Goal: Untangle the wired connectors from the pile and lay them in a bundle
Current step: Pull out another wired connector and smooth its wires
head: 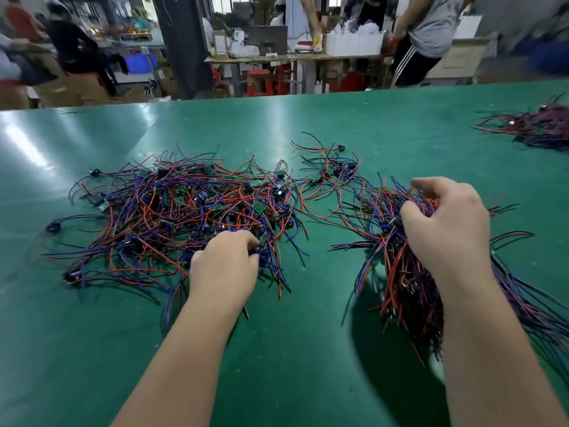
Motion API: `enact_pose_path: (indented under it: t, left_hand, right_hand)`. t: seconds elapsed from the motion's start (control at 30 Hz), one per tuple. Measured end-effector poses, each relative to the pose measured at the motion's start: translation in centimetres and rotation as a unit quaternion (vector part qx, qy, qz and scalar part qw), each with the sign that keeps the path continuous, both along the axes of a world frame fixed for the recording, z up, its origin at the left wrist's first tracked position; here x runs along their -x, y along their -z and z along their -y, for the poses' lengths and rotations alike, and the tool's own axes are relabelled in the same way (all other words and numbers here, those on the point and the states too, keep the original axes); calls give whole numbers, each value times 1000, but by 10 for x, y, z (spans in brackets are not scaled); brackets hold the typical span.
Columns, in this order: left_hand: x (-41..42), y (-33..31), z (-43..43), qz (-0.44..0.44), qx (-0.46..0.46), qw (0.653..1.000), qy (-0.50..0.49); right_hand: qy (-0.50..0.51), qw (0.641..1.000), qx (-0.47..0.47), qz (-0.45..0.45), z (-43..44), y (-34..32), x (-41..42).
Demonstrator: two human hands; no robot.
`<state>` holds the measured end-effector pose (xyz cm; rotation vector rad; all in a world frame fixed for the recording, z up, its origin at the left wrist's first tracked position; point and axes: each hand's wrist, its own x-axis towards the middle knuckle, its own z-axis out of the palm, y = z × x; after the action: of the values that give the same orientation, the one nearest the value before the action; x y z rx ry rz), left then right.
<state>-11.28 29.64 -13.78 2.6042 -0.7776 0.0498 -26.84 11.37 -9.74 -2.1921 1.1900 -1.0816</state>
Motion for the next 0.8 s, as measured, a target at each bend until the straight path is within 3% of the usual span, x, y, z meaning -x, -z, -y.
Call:
enact_pose_path:
  t: [0.13, 0.23, 0.33, 0.4, 0.47, 0.53, 0.67, 0.73, 0.8]
  left_hand:
    - [-8, 5, 0, 7, 64, 998, 11]
    - [-6, 2, 2, 36, 213, 976, 18]
    - [0, -8, 3, 68, 370, 924, 67]
    - [4, -13, 4, 84, 429, 892, 114]
    - [10, -16, 6, 110, 432, 878, 173]
    - [15, -15, 9, 119, 404, 876, 236]
    - [17, -10, 10, 126, 312, 897, 287]
    - [16, -8, 8, 103, 281, 924, 239]
    - [11, -8, 6, 24, 245, 957, 152]
  right_hand:
    - [-66, 997, 30, 22, -17, 3, -12]
    - [-130, 990, 22, 50, -30, 6, -20]
    - [-213, 971, -76, 82, -42, 12, -28]
    - [-267, 927, -228, 134, -49, 13, -35]
    - [-314, 835, -401, 209, -55, 12, -41]
    - [-333, 777, -464, 263, -57, 14, -43]
    - [-303, 810, -390, 318, -52, 13, -40]
    - [-298, 802, -366, 366, -49, 9, -36]
    - [-305, 779, -362, 410, -46, 7, -34]
